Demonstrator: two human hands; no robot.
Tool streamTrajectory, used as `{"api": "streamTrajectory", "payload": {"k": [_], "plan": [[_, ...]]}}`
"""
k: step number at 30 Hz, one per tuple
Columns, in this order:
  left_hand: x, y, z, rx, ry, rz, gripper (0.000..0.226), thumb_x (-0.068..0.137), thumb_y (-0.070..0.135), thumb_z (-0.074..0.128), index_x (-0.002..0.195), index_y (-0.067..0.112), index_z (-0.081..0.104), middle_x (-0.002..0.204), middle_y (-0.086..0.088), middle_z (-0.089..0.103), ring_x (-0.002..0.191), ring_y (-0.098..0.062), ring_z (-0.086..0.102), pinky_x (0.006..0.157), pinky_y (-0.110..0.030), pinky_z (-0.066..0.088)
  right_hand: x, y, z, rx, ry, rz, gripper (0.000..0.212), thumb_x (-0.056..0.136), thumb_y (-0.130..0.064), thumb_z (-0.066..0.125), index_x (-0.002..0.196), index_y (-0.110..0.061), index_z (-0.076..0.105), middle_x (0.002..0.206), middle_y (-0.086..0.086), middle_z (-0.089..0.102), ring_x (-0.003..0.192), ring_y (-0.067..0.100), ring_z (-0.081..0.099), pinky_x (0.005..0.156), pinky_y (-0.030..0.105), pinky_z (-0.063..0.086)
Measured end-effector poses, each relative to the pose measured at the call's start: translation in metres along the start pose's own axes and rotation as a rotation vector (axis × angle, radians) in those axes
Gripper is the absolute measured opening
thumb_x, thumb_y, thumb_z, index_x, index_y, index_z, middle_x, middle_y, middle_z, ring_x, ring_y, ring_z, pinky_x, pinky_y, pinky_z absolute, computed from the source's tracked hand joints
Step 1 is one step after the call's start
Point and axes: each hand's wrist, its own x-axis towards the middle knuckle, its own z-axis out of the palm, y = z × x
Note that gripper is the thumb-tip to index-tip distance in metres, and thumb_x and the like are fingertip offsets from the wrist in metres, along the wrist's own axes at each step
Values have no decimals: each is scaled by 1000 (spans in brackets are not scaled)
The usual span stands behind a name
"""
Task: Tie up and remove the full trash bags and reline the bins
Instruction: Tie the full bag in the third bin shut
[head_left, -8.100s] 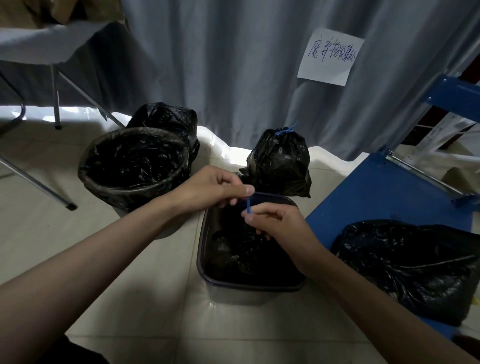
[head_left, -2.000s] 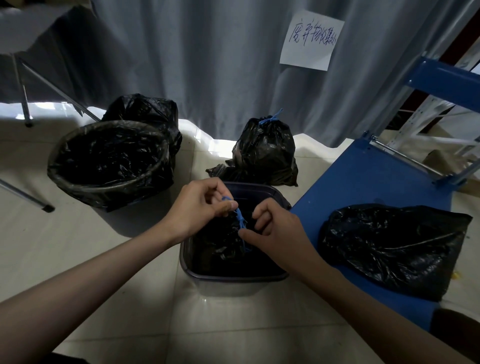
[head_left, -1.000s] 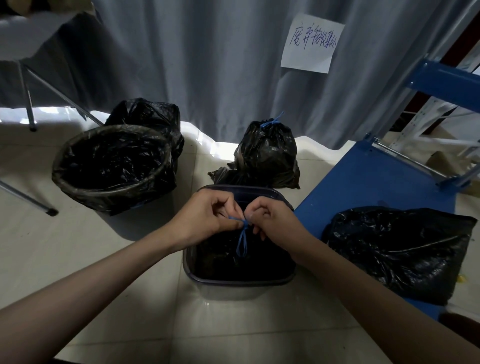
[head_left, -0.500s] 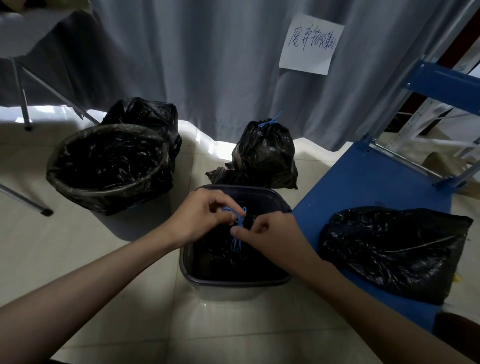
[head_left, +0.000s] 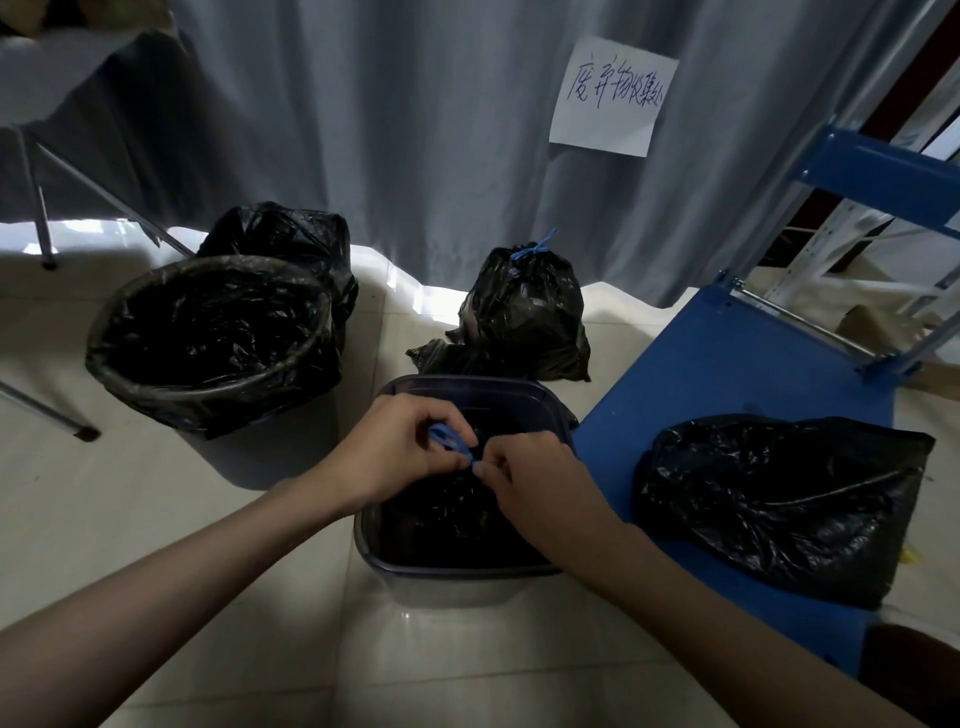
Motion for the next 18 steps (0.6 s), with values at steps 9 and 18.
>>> {"api": "streamTrajectory", "payload": {"k": [9,18], "plan": [[4,0,4,235,95,104,17,76,14,80,71,27,69,78,17,69,80,2,63,78,-24,51,-7,4,2,-118,-14,-73,25,101,-32,47,77,-24,52,77,-7,56,67,11,53,53,19,30],[12,-4,0,154,196,45,15,79,15,77,75,27,68,74,13,70,72,-2,65,71,-27,53,5,12,-8,102,-28,-57,32,99,-35,47,72,-21,53,65,-4,54,63,16,54,61,34,44]]}}
